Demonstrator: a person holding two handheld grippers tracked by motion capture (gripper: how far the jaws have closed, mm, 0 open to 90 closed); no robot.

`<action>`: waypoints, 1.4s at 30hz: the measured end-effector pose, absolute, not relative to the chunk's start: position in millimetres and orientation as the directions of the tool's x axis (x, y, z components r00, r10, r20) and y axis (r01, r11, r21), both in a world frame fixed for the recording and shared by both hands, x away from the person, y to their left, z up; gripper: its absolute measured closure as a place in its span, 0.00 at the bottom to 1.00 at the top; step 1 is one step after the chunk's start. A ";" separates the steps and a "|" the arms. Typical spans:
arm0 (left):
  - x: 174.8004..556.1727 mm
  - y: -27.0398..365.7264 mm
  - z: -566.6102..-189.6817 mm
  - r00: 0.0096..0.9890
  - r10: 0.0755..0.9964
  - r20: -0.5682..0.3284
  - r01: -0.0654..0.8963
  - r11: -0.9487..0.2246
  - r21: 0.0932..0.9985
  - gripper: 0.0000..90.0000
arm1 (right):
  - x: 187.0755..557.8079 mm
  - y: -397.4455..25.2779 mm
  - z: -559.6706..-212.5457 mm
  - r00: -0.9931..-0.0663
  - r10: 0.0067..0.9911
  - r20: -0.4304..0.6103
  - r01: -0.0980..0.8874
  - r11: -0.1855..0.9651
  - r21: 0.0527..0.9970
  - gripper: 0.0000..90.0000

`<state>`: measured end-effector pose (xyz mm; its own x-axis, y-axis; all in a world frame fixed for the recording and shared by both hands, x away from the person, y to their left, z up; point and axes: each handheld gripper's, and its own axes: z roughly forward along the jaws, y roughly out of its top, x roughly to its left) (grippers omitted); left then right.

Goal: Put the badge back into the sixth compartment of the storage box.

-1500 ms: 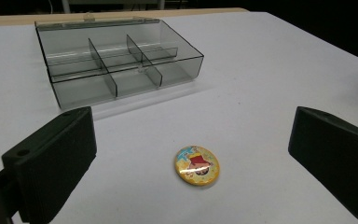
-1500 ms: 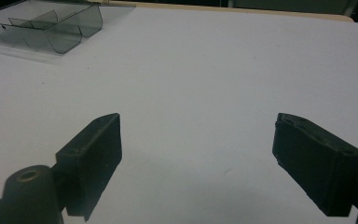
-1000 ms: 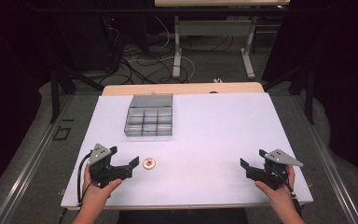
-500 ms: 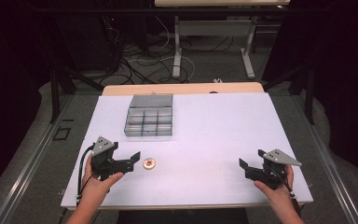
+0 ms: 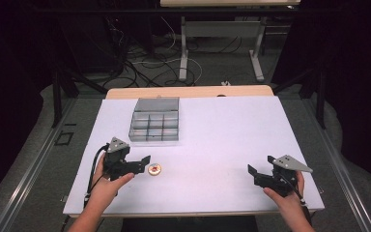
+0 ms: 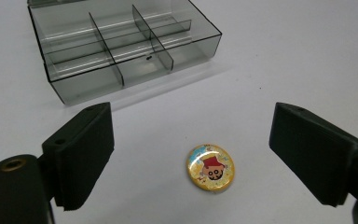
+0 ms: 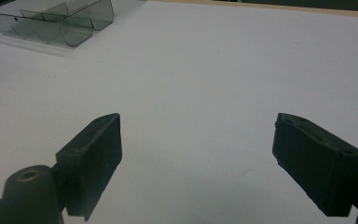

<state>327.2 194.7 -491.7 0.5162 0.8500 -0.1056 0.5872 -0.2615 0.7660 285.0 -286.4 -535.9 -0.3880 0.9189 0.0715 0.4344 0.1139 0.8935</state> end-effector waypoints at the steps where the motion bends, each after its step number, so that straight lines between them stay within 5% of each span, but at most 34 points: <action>1: 327.2 194.7 -491.7 0.516 0.850 -0.106 0.587 -0.261 0.766 0.18 | 285.4 -286.6 -536.2 -0.391 0.918 0.068 0.431 0.117 0.895 0.17; 42: 349.6 162.9 -529.1 0.596 0.801 -0.049 0.632 -0.431 0.644 0.32 | 286.5 -288.1 -537.4 -0.395 0.916 0.068 0.433 0.120 0.893 0.17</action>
